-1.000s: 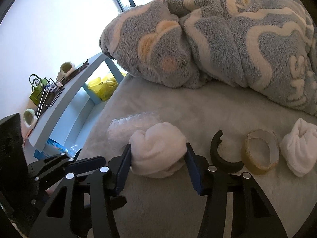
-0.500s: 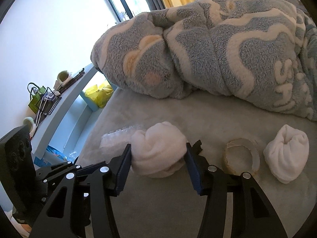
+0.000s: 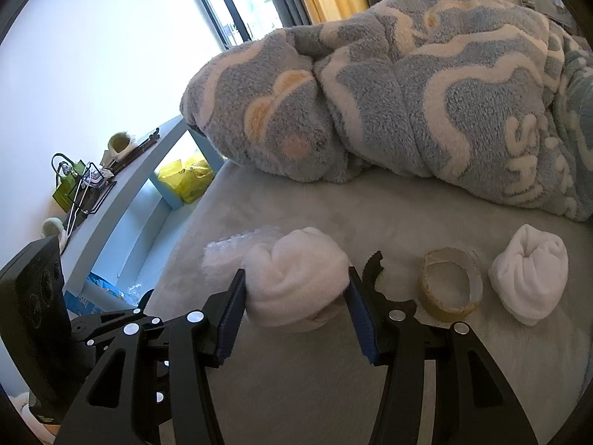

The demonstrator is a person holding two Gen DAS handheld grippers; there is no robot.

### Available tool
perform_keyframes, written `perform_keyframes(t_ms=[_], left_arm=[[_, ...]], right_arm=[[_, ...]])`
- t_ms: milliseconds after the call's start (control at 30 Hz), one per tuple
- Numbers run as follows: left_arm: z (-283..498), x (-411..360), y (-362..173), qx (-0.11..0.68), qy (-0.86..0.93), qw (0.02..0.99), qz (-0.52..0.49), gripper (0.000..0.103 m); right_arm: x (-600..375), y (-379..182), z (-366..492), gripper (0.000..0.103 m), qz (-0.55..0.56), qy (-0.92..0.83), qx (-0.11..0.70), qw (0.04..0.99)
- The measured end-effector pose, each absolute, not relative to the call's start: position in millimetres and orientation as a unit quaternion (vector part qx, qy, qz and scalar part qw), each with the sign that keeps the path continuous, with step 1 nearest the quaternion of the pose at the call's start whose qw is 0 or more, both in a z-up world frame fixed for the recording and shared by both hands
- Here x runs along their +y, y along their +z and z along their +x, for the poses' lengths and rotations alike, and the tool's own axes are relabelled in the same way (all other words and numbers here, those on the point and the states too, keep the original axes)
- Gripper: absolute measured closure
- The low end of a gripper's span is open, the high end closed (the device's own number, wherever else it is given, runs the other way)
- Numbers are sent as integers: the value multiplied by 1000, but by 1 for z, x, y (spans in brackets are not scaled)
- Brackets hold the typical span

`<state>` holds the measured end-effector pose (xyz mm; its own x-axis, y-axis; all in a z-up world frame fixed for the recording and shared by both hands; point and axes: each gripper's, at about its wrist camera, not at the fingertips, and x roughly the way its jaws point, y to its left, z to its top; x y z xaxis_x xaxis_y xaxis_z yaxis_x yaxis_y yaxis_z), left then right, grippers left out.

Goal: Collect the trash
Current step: 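Carry the white tissue in the right tool over the black bin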

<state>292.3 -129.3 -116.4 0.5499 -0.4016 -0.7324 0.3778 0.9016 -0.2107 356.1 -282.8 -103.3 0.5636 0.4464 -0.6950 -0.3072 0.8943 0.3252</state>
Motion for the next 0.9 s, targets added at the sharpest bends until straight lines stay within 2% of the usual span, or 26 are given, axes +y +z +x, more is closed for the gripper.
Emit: perform_keyframes(t_ms=[900], left_arm=[[222,-76,-88,388,-240,890,14,82]], right_arm=[[-232,-85,306,50,93,215,392,889]])
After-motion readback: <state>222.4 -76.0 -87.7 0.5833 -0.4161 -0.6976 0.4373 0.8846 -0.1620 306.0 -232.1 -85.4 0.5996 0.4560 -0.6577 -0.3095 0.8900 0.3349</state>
